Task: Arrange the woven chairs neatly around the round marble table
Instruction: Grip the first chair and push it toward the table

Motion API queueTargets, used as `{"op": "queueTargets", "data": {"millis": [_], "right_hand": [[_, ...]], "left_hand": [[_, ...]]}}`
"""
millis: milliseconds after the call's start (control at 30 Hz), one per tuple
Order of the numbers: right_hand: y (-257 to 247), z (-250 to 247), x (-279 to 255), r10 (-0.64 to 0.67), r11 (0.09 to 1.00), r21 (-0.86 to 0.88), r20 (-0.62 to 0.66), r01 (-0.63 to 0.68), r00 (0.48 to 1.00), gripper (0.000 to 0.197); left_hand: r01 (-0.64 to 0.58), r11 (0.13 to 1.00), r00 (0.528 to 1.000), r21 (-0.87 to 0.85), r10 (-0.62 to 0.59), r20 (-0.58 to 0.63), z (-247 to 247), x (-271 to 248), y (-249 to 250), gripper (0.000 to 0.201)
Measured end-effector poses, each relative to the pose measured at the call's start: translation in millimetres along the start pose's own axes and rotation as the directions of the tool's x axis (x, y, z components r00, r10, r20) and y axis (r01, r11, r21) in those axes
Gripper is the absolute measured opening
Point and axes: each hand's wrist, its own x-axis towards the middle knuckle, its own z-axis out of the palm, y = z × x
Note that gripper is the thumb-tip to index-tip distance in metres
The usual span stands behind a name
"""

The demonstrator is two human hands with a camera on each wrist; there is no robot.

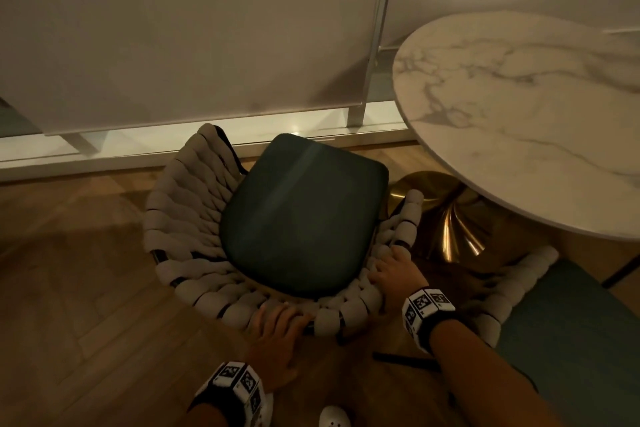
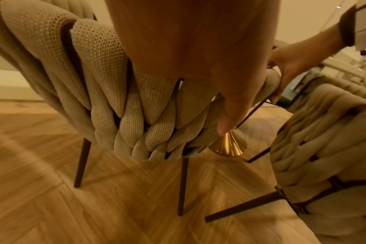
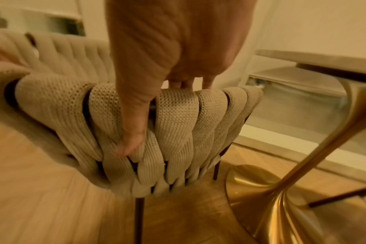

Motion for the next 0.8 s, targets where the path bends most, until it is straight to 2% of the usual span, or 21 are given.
{"op": "queueTargets", "data": {"millis": [133,233,267,367,400,467,500,533,633,733,800], "right_hand": [[-16.9,-21.2,10.0,-0.019,0.994,0.111,-0.032,0.023,0.999,0.048],[-38.6,-40.0,25.4,-0.030,0.976,0.212,-0.038,0.037,0.999,0.056],[-48.2,-44.7,31.3,-0.031,0.969,0.244,-0.029,0.037,0.999,0.058],[-81.6,-63.0,46.2,-0.004,0.944,0.330,-0.034,0.015,0.999,0.057],[-93.7,-68.5,52.5,0.009,0.935,0.355,-0.001,-0.008,1.000,0.056],[-111.5,-79.6,66.1,0.073,0.877,0.468,0.092,-0.108,0.993,0.056],[-121.0,-81.8,74.5,0.104,0.868,0.486,0.021,-0.101,0.994,0.057],[-130.0,-84.7,83.4,0.081,0.871,0.486,0.019,-0.080,0.997,0.056],[-146.2,-103.2,108.5,0.108,0.854,0.511,0.015,-0.101,0.994,0.057],[-152.8,-118.5,136.8,0.201,0.815,0.554,0.004,-0.169,0.980,0.061],[-152.7,-126.8,155.6,0.228,0.788,0.589,-0.008,-0.180,0.974,0.059]], "left_hand": [[-0.095,0.995,0.994,-0.010,0.094,-0.050,-7.8,4.7,-39.2,0.095],[-0.187,0.979,0.962,0.086,0.200,-0.188,-20.0,1.1,-88.0,0.064],[-0.201,0.970,0.956,0.135,0.224,-0.190,-25.6,1.7,-106.9,0.061],[-0.241,0.949,0.964,0.201,0.258,-0.064,-39.1,6.0,-164.2,0.090],[-0.252,0.942,0.964,0.222,0.264,-0.030,-45.2,8.5,-182.9,0.092],[-0.296,0.919,0.954,0.261,0.298,0.031,-60.8,16.1,-216.4,0.086],[-0.326,0.906,0.945,0.270,0.324,0.055,-68.8,21.3,-233.1,0.078],[-0.348,0.891,0.936,0.291,0.349,0.050,-75.5,28.1,-248.8,0.068],[-0.370,0.852,0.895,0.370,0.434,-0.102,-86.2,59.1,-292.2,0.037],[-0.348,0.853,0.877,0.390,0.443,-0.185,-106.4,89.2,-319.8,0.038],[-0.327,0.856,0.891,0.401,0.421,-0.172,-126.1,106.9,-333.9,0.037]]}}
